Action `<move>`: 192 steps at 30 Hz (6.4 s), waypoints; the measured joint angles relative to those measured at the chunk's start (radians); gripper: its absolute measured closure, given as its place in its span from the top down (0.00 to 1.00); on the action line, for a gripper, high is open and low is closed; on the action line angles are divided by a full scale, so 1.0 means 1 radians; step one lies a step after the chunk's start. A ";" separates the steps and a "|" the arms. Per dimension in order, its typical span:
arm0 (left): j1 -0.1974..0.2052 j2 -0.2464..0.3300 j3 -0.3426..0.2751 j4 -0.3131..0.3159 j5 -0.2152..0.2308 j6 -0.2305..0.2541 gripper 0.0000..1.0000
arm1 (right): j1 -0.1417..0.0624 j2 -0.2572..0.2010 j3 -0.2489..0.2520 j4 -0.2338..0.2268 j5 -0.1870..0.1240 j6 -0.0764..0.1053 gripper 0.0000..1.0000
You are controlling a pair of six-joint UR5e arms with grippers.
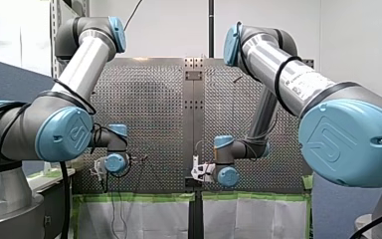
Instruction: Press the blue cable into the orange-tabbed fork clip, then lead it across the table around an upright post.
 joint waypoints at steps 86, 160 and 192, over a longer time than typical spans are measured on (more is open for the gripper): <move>0.015 -0.018 0.045 -0.086 0.087 -0.003 0.00 | -0.009 -0.009 -0.091 0.134 0.004 -0.068 0.00; 0.074 -0.120 0.198 -0.196 0.201 -0.042 1.00 | -0.078 -0.006 -0.127 0.146 -0.006 -0.077 0.00; 0.084 -0.072 0.008 -0.260 0.286 0.031 1.00 | -0.077 -0.006 -0.127 0.147 -0.011 -0.078 0.00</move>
